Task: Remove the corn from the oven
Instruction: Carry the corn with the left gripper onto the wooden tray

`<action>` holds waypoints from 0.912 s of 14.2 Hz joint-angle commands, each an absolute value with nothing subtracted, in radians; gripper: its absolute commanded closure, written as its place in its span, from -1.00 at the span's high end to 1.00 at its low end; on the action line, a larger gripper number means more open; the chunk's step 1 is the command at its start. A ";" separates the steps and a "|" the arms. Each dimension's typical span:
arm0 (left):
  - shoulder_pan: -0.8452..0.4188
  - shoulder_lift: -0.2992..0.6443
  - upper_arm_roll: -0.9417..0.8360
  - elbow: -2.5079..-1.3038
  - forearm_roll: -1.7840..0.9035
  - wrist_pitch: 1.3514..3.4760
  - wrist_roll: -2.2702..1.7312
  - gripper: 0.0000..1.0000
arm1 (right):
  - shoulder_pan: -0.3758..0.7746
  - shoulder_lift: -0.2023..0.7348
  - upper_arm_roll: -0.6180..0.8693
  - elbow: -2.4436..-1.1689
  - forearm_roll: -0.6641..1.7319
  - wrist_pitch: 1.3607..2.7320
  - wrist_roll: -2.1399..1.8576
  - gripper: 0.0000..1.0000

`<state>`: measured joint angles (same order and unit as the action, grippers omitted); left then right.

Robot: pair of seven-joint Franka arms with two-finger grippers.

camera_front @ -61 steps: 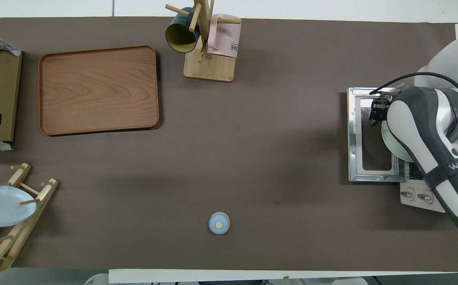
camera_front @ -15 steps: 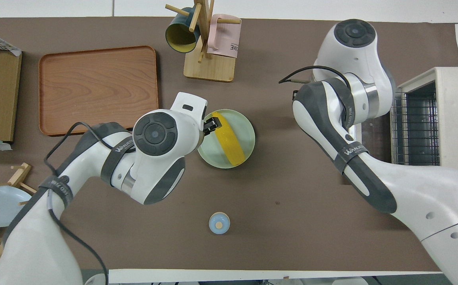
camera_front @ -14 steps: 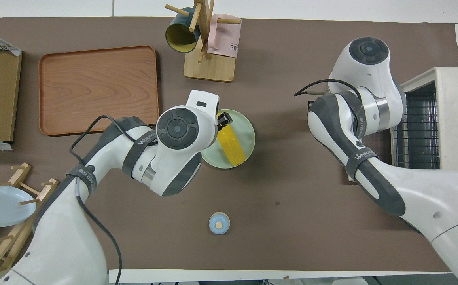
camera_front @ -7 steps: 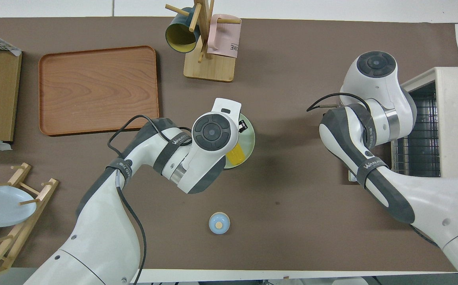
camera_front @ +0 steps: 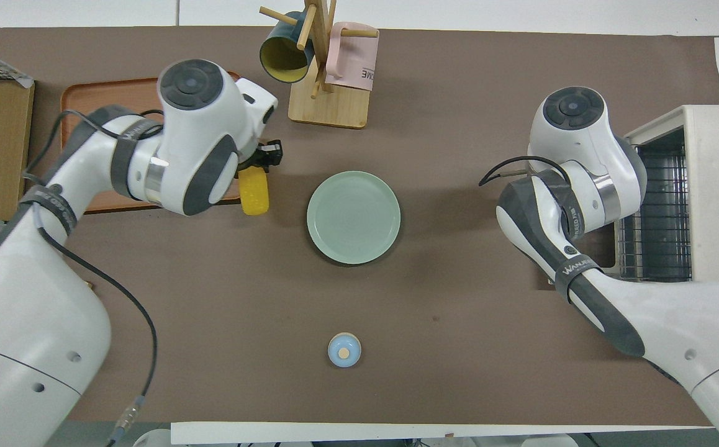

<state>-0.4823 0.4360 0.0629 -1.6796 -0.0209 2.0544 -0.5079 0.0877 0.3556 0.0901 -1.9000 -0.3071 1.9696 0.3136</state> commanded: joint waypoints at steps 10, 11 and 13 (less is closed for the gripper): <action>-0.219 0.548 0.054 -1.557 -0.035 2.123 -0.173 1.00 | -0.003 0.190 0.091 -1.753 -0.339 1.631 -0.015 -0.87; -0.218 0.537 0.060 -1.557 -0.013 2.099 -0.173 1.00 | -0.011 0.174 0.091 -1.753 -0.339 1.612 -0.021 -0.87; -0.206 0.444 0.078 -1.565 0.044 2.008 -0.173 1.00 | -0.015 0.152 0.091 -1.753 -0.337 1.585 -0.046 -0.83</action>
<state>-0.2223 0.5286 0.0702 -1.5639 -0.0029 2.0984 -0.1886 -0.0064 0.1769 0.0831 -1.7421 -0.3201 1.6050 -0.0139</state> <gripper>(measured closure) 0.040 0.925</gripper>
